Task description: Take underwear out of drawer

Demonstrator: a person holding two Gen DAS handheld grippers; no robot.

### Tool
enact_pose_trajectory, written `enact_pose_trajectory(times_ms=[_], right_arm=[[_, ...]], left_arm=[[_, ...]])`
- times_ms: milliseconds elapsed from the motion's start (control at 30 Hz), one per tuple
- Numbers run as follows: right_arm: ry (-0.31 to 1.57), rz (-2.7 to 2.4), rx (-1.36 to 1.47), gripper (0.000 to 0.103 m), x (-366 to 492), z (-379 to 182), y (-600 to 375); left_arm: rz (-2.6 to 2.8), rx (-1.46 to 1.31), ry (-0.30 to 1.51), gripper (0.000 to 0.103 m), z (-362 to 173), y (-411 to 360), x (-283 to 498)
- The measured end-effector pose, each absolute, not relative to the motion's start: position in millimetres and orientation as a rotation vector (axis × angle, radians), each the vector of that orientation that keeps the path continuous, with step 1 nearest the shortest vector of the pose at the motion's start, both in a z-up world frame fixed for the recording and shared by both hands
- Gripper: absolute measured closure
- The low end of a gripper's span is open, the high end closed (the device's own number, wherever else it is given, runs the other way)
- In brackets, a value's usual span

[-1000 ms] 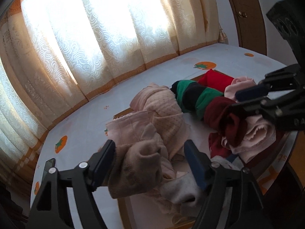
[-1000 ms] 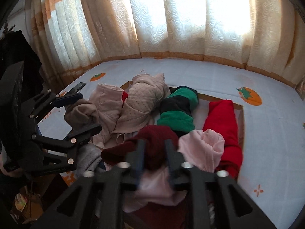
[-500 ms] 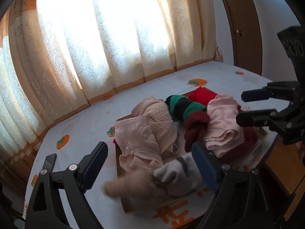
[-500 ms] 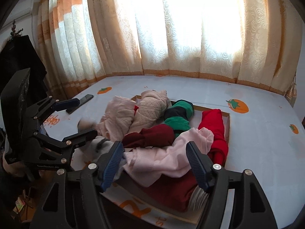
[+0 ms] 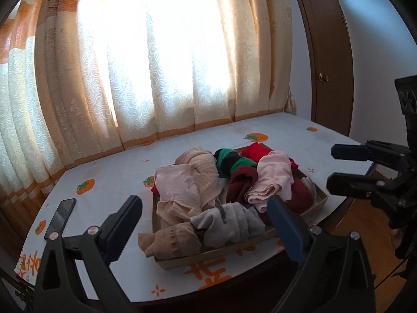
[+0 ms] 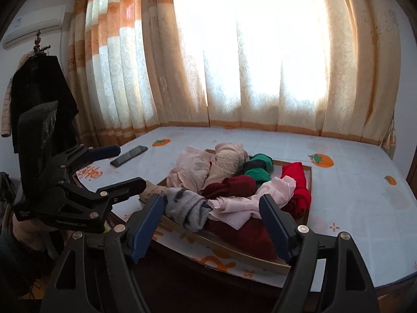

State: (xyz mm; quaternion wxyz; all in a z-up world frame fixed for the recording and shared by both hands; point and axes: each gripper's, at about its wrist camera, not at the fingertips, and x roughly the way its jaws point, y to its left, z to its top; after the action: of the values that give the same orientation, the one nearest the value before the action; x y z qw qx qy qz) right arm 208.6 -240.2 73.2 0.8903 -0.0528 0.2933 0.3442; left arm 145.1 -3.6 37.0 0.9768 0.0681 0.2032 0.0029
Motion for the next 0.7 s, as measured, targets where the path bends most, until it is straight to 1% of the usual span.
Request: enact_pose_trajectory(times_ms=[133, 300, 700], right_arm=[[0.591, 0.723, -0.093, 0.024, 199, 77, -243], [0.582, 0.727, -0.09, 0.023, 194, 80, -242], [0.577, 0.742, -0.087, 0.023, 185, 81, -242]], left_arm=[[0.003, 0.129, 0.4, 0.004, 39, -5, 136], [0.007, 0.126, 0.394, 0.001, 41, -4, 130], [0.021, 0.093, 0.438, 0.001, 35, -4, 125]])
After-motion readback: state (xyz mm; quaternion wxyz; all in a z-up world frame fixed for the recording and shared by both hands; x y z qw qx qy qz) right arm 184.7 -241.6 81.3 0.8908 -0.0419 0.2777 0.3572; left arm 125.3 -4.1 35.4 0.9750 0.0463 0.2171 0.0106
